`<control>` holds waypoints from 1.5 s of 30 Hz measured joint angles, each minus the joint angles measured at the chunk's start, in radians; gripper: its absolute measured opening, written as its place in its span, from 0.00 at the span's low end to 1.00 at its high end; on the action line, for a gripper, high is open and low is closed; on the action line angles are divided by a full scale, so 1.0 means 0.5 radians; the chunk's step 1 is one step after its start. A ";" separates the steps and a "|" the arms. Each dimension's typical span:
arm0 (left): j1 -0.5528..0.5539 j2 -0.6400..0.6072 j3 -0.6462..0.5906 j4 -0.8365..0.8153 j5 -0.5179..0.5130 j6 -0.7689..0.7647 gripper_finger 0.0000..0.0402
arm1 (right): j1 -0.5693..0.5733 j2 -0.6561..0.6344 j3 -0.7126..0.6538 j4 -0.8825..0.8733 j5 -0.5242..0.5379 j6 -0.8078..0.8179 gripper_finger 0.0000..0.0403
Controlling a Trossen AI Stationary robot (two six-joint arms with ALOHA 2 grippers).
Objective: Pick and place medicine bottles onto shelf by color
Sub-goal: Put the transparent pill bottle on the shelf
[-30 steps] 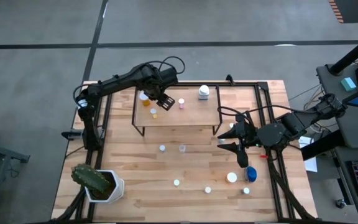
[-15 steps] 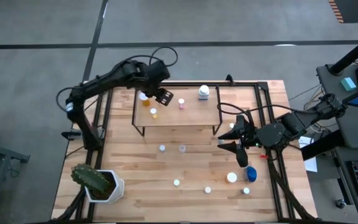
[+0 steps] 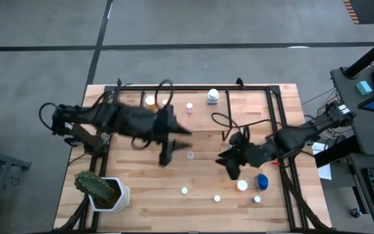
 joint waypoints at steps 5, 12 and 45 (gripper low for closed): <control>-0.229 -0.062 0.000 0.087 -0.009 0.183 0.42 | -0.009 0.234 0.205 0.004 0.013 0.112 0.37; -0.387 -0.166 -0.004 0.098 -0.015 0.250 0.42 | -0.079 0.610 0.588 -0.109 0.021 0.251 0.37; -0.712 -0.398 -0.172 0.219 -0.060 0.310 0.42 | -0.317 1.769 1.159 -0.826 0.286 0.919 0.74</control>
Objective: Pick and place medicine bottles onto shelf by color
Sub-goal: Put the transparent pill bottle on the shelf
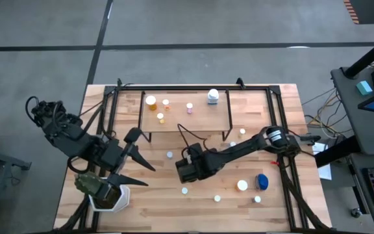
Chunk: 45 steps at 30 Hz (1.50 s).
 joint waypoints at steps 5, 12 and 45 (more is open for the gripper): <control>0.000 -0.014 0.000 0.002 -0.006 0.000 0.42 | -0.030 0.055 0.000 0.057 0.082 -0.070 0.72; 0.000 -0.019 0.000 0.002 -0.043 0.000 0.42 | -0.050 0.108 -0.013 0.107 0.075 -0.121 0.68; 0.000 -0.026 -0.038 0.038 -0.044 -0.012 0.42 | 0.037 -0.004 -0.018 0.079 0.045 -0.248 0.34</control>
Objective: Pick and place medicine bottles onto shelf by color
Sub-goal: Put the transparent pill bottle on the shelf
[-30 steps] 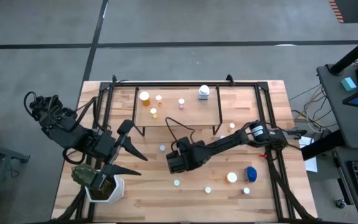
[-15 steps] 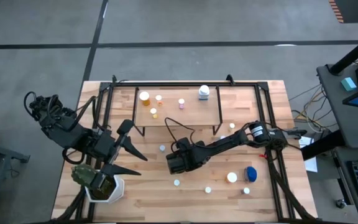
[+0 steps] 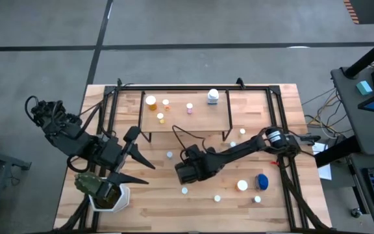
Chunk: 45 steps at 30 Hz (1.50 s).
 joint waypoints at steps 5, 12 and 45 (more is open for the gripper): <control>0.000 -0.029 -0.003 0.001 0.000 0.002 0.42 | 0.100 -0.198 0.000 0.001 -0.114 -0.274 0.34; -0.001 -0.038 -0.064 -0.004 -0.101 0.004 0.42 | 0.147 -0.705 0.001 -0.061 -0.089 -0.314 0.34; -0.001 -0.064 -0.069 0.052 -0.150 0.004 0.42 | -0.687 -0.593 -0.011 -0.355 0.114 -0.585 0.35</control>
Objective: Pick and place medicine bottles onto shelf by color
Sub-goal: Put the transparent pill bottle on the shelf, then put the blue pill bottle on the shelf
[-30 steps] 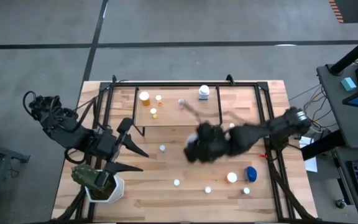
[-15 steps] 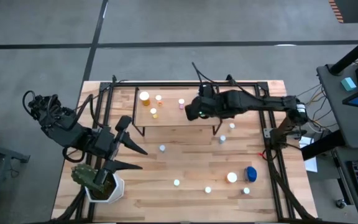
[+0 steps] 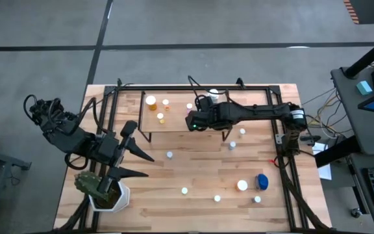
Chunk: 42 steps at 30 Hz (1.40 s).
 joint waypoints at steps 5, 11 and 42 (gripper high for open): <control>0.000 0.000 0.000 0.002 -0.004 0.000 0.42 | 0.002 0.038 0.000 0.000 0.051 0.032 0.35; 0.000 0.000 0.000 0.008 -0.006 0.001 0.42 | 0.002 0.041 0.000 0.002 0.052 0.024 0.38; 0.130 -0.008 -1.253 -0.058 -0.111 -1.625 0.42 | 0.498 -0.378 0.009 0.001 0.094 0.109 0.57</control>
